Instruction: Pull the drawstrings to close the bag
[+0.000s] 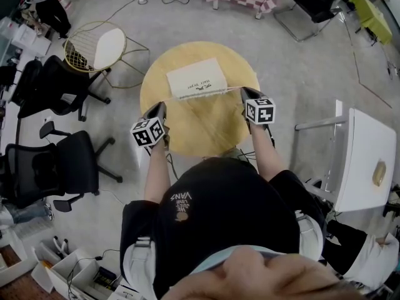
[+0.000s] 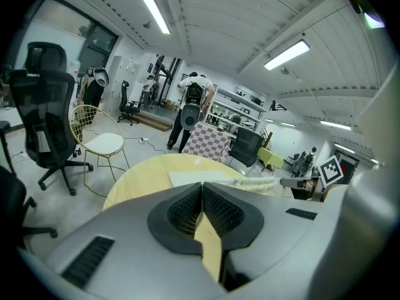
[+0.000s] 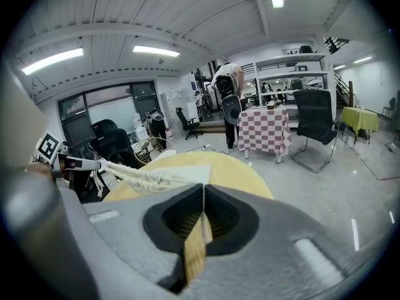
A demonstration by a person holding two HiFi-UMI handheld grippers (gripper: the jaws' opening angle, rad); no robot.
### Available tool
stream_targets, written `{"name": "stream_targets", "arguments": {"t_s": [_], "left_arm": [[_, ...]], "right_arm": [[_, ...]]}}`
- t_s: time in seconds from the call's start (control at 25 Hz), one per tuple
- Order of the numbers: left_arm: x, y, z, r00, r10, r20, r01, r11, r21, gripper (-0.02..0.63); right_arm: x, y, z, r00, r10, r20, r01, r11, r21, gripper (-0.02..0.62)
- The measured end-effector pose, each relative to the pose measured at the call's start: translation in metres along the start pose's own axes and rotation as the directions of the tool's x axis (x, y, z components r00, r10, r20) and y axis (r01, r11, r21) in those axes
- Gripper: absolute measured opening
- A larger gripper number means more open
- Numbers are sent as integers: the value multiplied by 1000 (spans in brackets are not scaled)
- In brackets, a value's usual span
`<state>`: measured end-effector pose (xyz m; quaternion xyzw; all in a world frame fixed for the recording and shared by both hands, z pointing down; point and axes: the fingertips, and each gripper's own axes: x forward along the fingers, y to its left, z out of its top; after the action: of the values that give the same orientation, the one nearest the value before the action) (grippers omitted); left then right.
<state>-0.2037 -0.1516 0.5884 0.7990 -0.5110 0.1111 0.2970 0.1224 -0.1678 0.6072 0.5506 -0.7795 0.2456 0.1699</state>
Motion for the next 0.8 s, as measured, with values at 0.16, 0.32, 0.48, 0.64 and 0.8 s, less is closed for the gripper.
{"name": "stream_targets", "arguments": {"t_s": [0.16, 0.32, 0.48, 0.64, 0.8], "left_arm": [[0, 1, -2, 1000, 6, 11, -6, 1000, -24, 15], [-2, 7, -3, 1000, 14, 20, -13, 999, -41, 15], [-5, 12, -2, 999, 22, 27, -20, 999, -50, 15], [-6, 13, -1, 999, 27, 36, -25, 998, -57, 15], [-6, 14, 1, 998, 35, 46, -32, 998, -58, 15]], "right_arm": [[-2, -3, 0, 1000, -2, 6, 2, 1000, 15, 2], [-1, -3, 1, 1000, -4, 8, 4, 1000, 23, 2], [-1, -1, 1, 1000, 2, 14, -3, 999, 36, 2], [-3, -3, 3, 1000, 1, 19, -1, 999, 47, 2], [-4, -7, 1, 1000, -5, 13, 4, 999, 47, 2]]}}
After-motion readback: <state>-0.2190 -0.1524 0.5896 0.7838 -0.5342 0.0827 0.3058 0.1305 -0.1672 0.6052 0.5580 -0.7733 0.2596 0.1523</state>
